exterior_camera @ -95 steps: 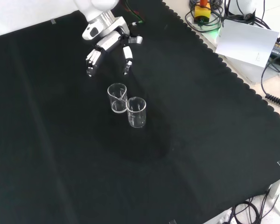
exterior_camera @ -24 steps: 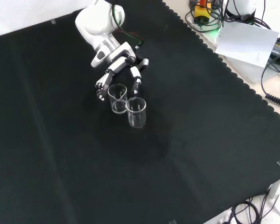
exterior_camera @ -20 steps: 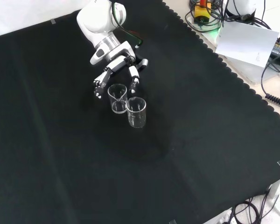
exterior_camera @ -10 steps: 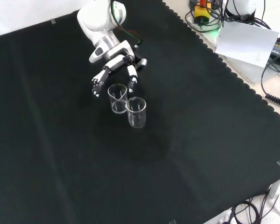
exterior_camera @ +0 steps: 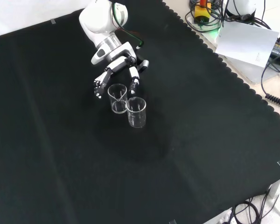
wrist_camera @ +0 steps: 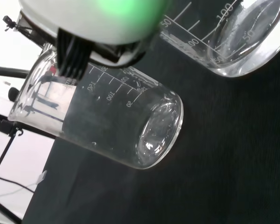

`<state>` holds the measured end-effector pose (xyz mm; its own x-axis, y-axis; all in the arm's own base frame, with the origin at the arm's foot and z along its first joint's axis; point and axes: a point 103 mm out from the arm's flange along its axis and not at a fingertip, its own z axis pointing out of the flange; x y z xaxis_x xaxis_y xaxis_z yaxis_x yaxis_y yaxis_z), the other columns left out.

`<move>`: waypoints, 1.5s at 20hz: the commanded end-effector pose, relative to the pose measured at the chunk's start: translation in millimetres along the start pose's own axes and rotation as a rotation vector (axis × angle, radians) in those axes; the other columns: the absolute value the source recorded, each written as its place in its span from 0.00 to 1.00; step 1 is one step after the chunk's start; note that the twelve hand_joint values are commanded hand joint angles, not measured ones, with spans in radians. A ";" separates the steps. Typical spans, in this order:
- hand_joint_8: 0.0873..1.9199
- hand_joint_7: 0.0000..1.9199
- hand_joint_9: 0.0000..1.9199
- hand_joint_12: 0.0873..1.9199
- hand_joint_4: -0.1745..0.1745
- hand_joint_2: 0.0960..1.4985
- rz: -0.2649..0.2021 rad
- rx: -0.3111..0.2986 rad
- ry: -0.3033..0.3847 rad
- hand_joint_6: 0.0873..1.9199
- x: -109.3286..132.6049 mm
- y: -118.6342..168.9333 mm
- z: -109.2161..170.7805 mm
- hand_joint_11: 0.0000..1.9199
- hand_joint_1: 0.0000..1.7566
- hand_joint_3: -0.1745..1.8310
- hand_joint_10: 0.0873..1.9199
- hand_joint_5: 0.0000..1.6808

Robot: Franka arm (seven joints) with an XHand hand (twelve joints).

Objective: Pick up the beaker on the right.

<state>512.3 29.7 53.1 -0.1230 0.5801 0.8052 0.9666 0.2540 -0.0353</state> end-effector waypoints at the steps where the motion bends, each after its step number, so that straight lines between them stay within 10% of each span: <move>1: 0.29 0.14 0.21 0.70 0.38 0.28 0.018 -0.046 0.000 0.00 -0.7 1.0 1.2 0.00 0.54 0.40 0.28 0.29; 30: 0.32 0.18 0.24 0.69 0.36 0.30 0.041 -0.085 0.009 0.00 -1.4 5.8 11.3 0.03 0.55 0.40 0.28 0.31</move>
<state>515.1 39.2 44.9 -0.0839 0.5853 0.8065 0.9864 0.1637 -0.0162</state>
